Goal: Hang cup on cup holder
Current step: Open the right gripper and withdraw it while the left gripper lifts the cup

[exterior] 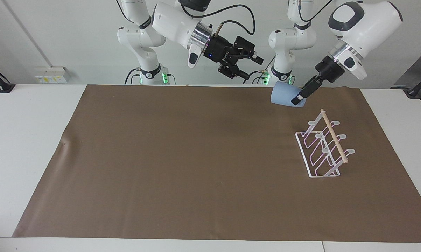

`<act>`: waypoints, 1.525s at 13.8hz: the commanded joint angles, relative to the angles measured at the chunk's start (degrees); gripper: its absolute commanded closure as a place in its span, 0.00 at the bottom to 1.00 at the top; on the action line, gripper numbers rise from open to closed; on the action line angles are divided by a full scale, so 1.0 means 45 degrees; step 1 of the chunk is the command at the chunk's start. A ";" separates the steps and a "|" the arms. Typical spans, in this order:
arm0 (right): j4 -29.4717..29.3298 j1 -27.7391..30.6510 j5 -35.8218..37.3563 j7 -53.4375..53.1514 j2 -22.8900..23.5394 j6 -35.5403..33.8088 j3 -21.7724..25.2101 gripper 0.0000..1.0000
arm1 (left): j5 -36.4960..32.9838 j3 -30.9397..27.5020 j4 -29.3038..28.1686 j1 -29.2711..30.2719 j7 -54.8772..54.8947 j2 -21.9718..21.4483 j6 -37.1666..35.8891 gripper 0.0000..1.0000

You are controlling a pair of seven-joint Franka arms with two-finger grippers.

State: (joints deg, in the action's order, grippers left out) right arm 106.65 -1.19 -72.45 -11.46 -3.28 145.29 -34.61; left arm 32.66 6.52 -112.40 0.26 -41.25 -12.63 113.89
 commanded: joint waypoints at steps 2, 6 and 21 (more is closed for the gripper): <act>0.0069 0.0205 0.1584 0.0106 -0.0012 -0.0098 0.0346 0.13 | -0.3010 0.0172 0.0583 -0.0213 0.0610 0.0267 0.0099 1.00; 0.0127 0.0205 0.2365 0.0398 -0.0032 0.0019 0.0912 0.13 | -0.5670 0.0270 0.0311 -0.0370 0.0611 0.0306 0.1834 1.00; 0.0246 0.0225 1.2261 0.1332 0.0222 -0.1655 0.4485 0.05 | -1.0790 0.0173 0.0369 -0.0058 0.0553 0.2941 0.6427 1.00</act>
State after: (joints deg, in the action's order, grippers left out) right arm 107.57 -0.41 -24.06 -9.11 -1.72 141.63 -16.21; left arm -13.70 7.57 -111.30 -0.48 -39.17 -1.75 139.71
